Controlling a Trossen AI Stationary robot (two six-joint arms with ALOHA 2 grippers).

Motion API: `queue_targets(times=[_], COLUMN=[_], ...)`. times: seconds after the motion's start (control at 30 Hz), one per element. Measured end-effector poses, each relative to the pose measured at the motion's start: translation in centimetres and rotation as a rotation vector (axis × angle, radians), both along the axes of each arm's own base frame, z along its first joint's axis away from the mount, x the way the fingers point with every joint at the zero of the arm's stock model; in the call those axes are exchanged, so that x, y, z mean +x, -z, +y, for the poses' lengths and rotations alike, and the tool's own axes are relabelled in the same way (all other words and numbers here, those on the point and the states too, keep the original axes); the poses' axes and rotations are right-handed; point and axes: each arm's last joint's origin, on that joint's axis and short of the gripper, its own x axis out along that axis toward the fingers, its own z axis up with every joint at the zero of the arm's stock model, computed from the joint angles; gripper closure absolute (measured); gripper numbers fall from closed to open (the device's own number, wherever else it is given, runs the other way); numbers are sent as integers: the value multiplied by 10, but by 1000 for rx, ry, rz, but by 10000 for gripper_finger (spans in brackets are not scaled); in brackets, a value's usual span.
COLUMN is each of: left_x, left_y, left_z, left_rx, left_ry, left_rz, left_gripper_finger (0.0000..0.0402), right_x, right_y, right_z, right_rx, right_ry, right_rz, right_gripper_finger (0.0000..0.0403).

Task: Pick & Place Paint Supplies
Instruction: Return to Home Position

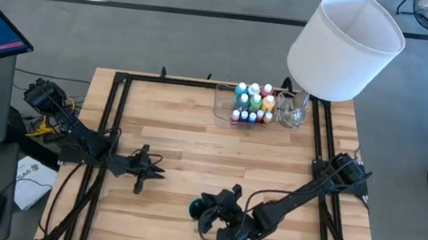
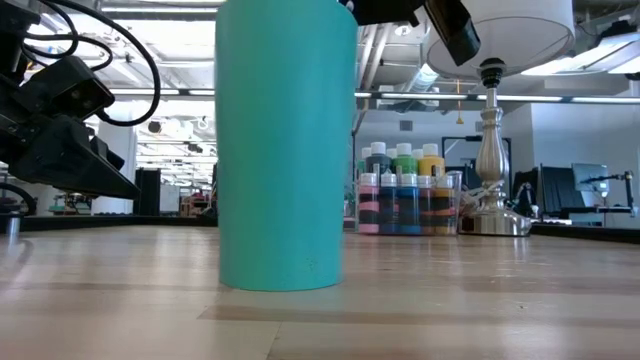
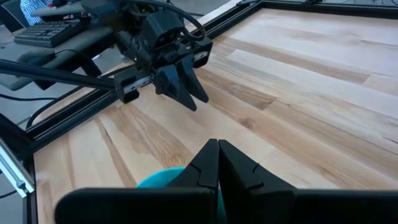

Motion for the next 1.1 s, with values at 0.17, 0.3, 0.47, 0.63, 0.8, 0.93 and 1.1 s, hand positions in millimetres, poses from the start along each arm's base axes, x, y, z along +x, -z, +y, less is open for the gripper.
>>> queue_targets(times=[0.17,0.3,0.47,0.63,0.8,0.93,1.1], left_x=[0,0,0,0,0,0,0], left_y=[0,0,0,0,0,0,0], left_z=[0,0,0,0,0,0,0], left_rx=[0,1,1,1,1,1,1], left_ry=[0,0,0,0,0,0,0], left_rz=[0,1,1,1,1,1,1], left_gripper_finger=[401,402,402,402,401,401,402], right_x=[0,0,-1,-1,-1,0,2], right_y=[0,1,1,1,1,1,-2], right_z=[0,0,0,0,0,0,1], right_rx=[1,9,5,-7,-15,-15,-46], right_ry=[-4,-15,-17,-23,-26,-25,-33], right_rz=[7,13,22,28,32,31,8], right_gripper_finger=[403,403,403,403,403,403,403])
